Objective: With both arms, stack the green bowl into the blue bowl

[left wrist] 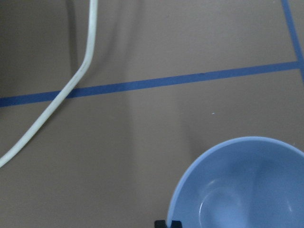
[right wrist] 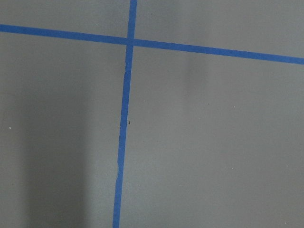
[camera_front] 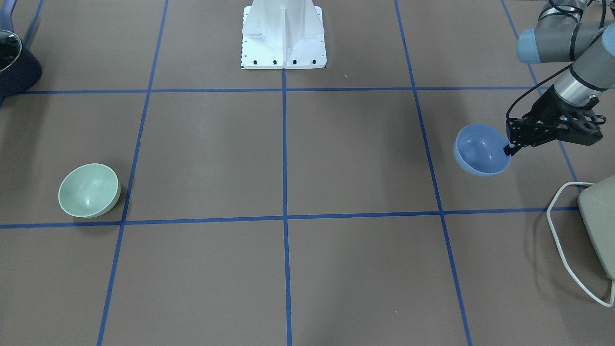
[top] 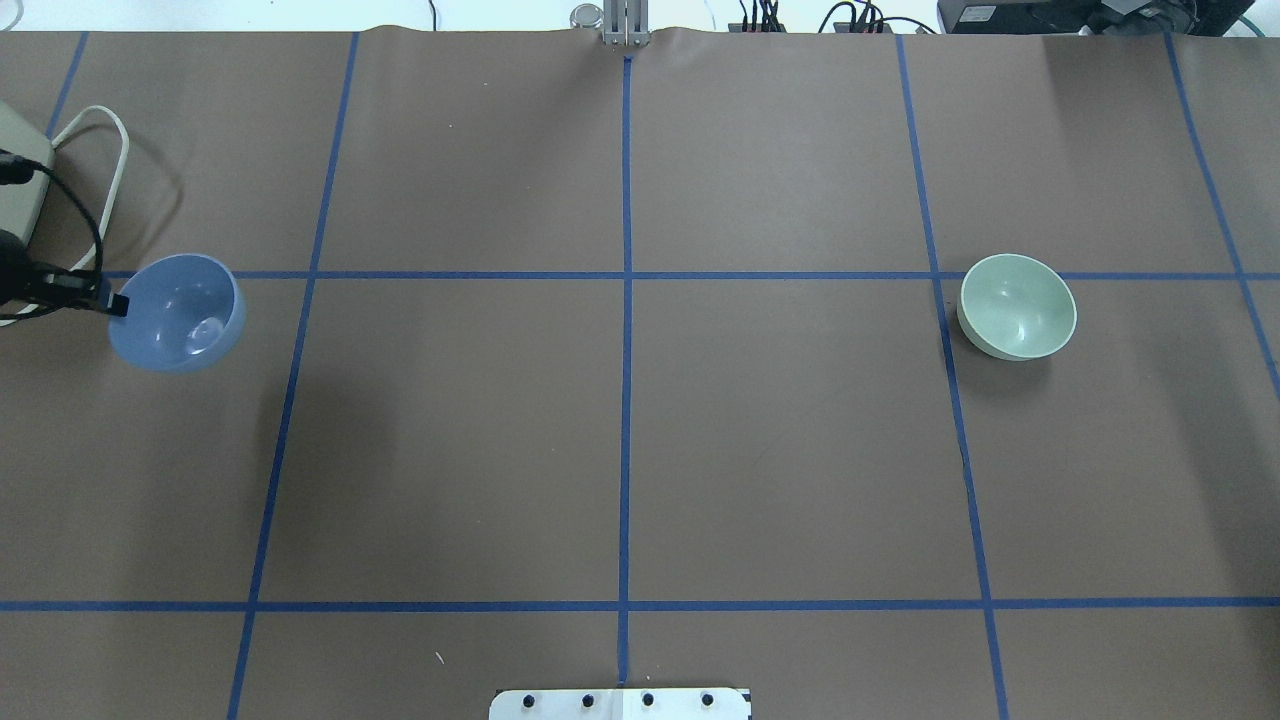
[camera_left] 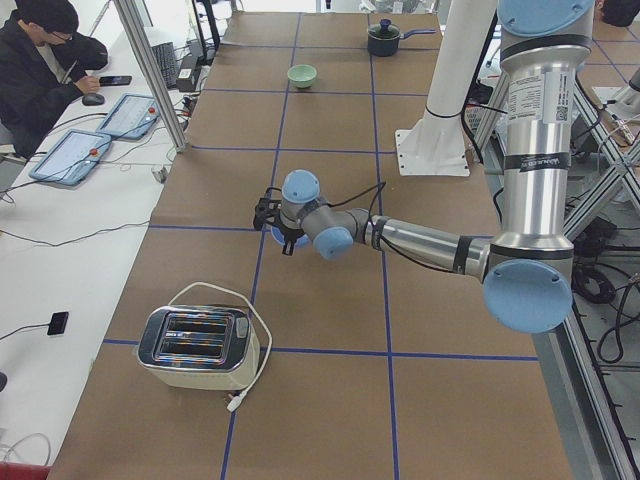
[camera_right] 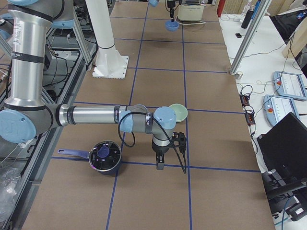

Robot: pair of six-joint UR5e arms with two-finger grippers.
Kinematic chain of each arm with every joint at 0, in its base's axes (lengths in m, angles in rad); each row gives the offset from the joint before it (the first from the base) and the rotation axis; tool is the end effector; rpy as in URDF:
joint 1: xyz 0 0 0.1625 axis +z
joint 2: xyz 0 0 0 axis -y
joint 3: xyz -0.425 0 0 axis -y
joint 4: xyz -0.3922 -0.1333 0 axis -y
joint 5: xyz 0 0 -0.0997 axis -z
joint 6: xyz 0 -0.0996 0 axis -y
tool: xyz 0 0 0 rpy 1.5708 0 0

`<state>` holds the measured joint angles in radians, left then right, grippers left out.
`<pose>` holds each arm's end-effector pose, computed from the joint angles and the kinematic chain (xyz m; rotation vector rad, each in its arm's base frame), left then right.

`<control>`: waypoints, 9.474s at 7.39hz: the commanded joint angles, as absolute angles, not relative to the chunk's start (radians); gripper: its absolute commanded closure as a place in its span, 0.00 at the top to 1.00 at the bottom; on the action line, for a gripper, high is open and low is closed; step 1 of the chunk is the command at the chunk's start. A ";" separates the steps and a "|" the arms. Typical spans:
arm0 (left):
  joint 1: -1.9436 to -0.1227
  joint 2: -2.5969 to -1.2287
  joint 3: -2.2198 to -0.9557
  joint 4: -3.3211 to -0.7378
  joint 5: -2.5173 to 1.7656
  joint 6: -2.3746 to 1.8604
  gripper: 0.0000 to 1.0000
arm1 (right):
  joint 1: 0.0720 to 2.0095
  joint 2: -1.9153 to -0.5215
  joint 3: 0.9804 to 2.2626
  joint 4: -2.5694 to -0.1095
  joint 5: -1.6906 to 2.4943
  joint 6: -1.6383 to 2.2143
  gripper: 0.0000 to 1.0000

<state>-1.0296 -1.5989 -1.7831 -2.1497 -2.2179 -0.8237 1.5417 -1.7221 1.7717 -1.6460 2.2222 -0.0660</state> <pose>0.2046 -0.4826 0.4754 0.2275 0.9684 0.0061 0.0605 -0.4272 0.6449 -0.0127 -0.6519 -0.0834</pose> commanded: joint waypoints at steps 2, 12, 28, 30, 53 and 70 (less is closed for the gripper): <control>-0.799 -1.907 -1.801 -1.931 -2.085 -1.093 0.00 | 1.542 -1.723 1.772 -1.646 2.223 -0.066 1.00; -0.474 -2.280 -1.605 -1.753 -1.784 -1.330 0.00 | 1.543 -1.721 1.769 -1.646 2.224 -0.066 1.00; -1.440 -1.636 -1.863 -1.500 -2.320 0.015 0.98 | 1.255 -1.531 1.954 -1.643 2.292 0.380 1.00; -1.660 -1.638 -1.655 -1.500 -2.321 0.484 0.98 | 1.179 -1.516 1.947 -1.543 2.254 0.545 0.99; -1.749 -1.489 -1.680 -1.549 -2.427 0.193 0.98 | 0.804 -1.072 1.782 -1.396 2.194 1.249 0.00; -1.747 -1.486 -1.674 -1.583 -2.427 0.196 0.98 | 0.509 -0.936 1.700 -1.506 1.884 1.391 0.00</control>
